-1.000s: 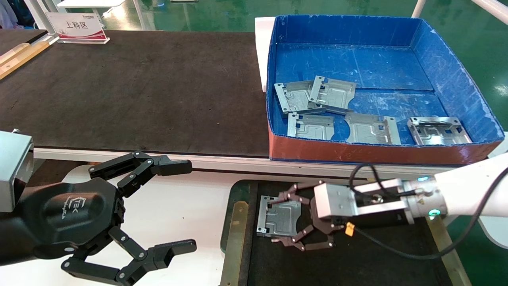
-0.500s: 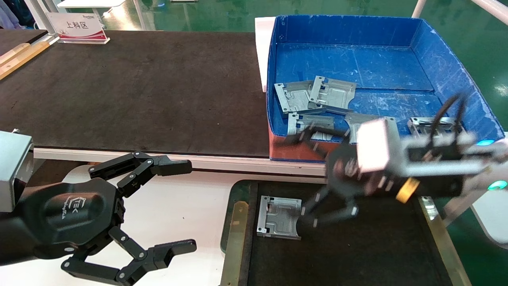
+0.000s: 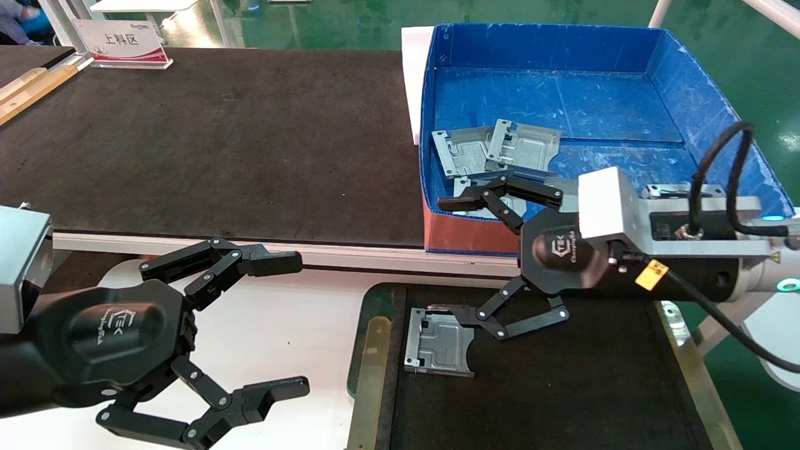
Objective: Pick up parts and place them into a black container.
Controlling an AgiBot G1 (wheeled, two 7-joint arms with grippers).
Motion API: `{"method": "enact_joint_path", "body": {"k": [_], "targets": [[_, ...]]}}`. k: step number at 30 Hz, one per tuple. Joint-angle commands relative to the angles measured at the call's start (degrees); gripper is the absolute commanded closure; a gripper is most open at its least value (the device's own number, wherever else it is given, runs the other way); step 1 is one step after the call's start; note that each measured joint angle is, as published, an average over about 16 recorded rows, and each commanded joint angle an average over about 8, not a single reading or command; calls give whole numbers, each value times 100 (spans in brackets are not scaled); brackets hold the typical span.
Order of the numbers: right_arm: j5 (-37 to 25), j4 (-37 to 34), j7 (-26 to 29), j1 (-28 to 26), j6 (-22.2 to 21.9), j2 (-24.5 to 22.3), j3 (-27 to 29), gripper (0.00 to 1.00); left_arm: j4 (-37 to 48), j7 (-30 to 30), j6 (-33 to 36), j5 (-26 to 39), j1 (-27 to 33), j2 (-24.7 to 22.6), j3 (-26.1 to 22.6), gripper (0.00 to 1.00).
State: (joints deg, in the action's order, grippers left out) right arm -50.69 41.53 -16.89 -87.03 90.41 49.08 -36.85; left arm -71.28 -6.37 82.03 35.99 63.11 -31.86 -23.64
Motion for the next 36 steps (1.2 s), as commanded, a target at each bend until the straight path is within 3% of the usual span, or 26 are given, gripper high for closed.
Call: {"method": "enact_joint_path", "body": {"k": [1, 36], "targets": [[-50, -10, -18, -9, -2, 15, -14, 0, 0, 0, 0, 0, 0, 0, 0, 0], [443, 1712, 1467, 1359, -254, -745, 1107, 0, 0, 0, 0, 0, 0, 0, 0, 0]]}}
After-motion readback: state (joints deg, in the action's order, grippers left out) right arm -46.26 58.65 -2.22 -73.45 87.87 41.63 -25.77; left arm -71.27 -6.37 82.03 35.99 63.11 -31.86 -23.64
